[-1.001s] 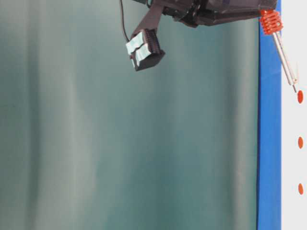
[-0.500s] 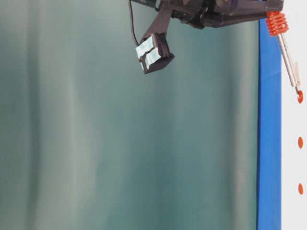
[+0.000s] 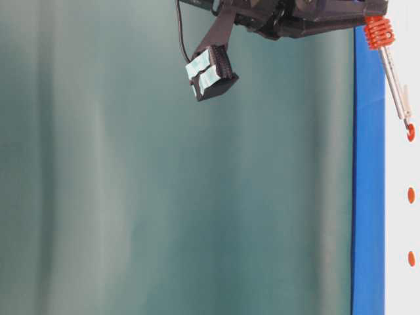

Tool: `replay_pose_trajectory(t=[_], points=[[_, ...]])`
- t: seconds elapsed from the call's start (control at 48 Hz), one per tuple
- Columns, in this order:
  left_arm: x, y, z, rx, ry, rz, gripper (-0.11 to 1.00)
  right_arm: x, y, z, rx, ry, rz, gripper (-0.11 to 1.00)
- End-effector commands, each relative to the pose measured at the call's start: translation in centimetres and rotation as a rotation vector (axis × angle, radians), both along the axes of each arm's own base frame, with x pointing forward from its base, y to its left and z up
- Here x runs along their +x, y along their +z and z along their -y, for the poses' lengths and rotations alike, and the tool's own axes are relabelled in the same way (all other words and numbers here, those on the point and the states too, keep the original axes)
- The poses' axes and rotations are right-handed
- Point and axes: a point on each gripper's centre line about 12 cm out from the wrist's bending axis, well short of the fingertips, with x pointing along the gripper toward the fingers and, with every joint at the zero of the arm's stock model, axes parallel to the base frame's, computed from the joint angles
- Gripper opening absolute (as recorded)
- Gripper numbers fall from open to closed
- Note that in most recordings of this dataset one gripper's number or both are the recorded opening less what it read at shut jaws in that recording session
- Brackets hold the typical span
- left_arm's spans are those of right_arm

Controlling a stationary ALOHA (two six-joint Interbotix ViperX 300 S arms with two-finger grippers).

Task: Touch the tip of the soldering iron to the mark.
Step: 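Lower the iron tip onto the rightmost red dot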

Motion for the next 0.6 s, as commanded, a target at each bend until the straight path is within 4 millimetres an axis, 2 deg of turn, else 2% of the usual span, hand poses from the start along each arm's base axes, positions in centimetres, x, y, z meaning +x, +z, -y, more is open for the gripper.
replay_pose_trajectory(t=[0.0, 0.584], points=[[0.13, 0.46, -0.06, 0.001, 0.003, 0.015, 0.02, 0.24, 0.59, 0.08, -0.004, 0.0, 0.023, 0.06], [0.13, 0.46, -0.06, 0.001, 0.003, 0.015, 0.02, 0.23, 0.5, 0.1, -0.003, -0.001, 0.029, 0.06]])
